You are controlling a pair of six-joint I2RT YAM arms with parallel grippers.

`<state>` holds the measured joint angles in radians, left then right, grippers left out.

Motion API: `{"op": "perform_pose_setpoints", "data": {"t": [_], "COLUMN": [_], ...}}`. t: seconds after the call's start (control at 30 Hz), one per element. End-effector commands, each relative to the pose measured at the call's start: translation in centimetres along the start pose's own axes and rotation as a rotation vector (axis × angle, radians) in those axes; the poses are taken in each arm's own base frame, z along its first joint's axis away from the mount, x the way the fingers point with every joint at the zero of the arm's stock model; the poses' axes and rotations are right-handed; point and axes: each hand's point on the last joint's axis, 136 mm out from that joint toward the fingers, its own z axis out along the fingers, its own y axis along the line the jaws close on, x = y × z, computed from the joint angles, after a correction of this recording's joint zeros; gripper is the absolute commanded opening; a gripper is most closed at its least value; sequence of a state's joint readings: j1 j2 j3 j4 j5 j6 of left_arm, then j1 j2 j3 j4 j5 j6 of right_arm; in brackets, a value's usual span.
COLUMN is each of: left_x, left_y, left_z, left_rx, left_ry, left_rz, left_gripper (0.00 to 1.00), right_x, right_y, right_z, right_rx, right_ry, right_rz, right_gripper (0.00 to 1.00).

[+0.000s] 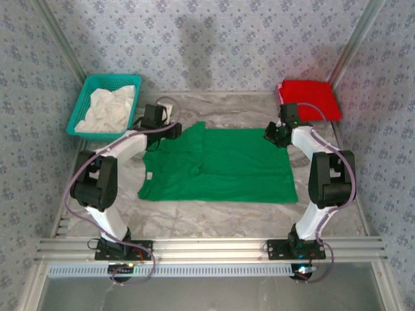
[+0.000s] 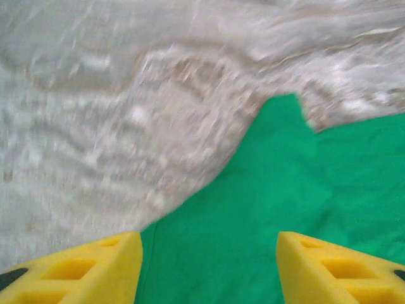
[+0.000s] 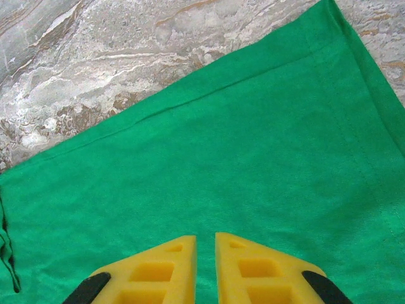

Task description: Fold and stack the t-shirts

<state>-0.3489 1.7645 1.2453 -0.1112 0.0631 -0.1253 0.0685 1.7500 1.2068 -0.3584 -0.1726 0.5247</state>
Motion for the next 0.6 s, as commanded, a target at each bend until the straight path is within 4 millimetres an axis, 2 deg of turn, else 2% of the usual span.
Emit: {"op": "perform_pose_setpoints", "data": {"t": [0.0,0.07,0.2,0.23,0.27,0.37,0.57], "left_x": [-0.2,1.2,3.3,3.8,4.3,5.9,7.0], "left_y": [-6.2,-7.3,-8.1,-8.0,-7.8,-6.9,-6.6], "left_z": [1.0,2.7,5.3,5.7,6.0,6.8,8.0], "left_rx": [0.121,0.104,0.033,-0.003,-0.045,-0.152,-0.217], "left_ry": [0.054,0.138,0.241,0.264,0.281,0.345,0.370], "left_rz": [0.171,0.206,0.207,0.207,0.205,0.200,0.213], "left_gripper": [0.63,0.66,0.68,0.73,0.77,0.79,0.75], "right_x": [-0.5,-0.5,-0.3,-0.3,-0.3,-0.3,-0.4], "right_y": [0.0,0.0,0.1,0.1,0.0,-0.3,-0.2], "right_z": [-0.1,0.0,-0.1,-0.1,-0.2,-0.3,-0.3], "right_rx": [-0.009,-0.010,-0.017,-0.016,-0.015,-0.012,-0.021], "right_ry": [-0.004,-0.002,0.001,-0.001,-0.002,-0.004,-0.005], "right_rz": [-0.015,-0.014,-0.008,-0.010,-0.010,-0.008,-0.007], "right_gripper": [0.18,0.18,0.18,0.18,0.19,0.19,0.18]}}
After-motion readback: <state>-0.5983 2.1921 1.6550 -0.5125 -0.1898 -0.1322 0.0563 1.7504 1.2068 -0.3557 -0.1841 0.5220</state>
